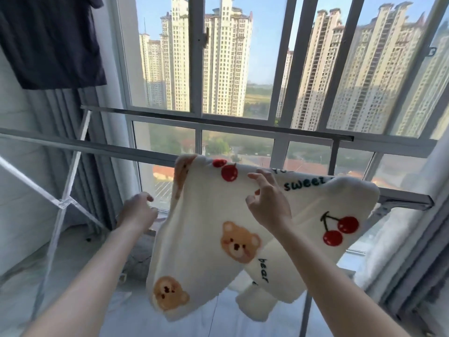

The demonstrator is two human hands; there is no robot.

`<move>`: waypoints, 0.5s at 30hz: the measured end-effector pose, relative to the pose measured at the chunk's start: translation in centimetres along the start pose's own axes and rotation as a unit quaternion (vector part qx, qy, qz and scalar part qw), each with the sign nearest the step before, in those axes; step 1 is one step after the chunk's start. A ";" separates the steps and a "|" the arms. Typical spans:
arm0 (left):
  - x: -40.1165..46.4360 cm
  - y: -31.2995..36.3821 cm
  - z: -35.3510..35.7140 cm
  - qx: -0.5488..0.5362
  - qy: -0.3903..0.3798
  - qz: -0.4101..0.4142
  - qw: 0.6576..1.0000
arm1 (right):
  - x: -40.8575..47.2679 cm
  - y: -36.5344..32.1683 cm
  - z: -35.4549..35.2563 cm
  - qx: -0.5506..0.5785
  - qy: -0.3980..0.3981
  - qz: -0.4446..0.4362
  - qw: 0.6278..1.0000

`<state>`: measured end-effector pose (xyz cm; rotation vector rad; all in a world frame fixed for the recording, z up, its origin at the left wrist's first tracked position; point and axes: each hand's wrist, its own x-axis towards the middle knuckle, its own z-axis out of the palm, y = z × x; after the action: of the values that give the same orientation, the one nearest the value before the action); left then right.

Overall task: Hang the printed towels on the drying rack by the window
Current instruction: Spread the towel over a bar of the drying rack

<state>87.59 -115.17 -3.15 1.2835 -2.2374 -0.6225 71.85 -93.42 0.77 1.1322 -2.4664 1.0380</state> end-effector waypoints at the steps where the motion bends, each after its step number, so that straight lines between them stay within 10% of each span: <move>1: 0.1 1.2 -0.1 -0.025 0.019 0.033 0.999 | 0.2 -0.3 0.2 -0.008 -0.014 0.001 1.000; 15: 2.4 9.5 0.8 -0.089 0.145 0.151 0.974 | 0.7 -0.6 -1.0 -0.008 0.046 0.021 0.999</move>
<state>79.82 -112.84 2.36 0.8598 -2.0267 -0.4731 71.72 -93.40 2.10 1.0087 -2.4330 1.0541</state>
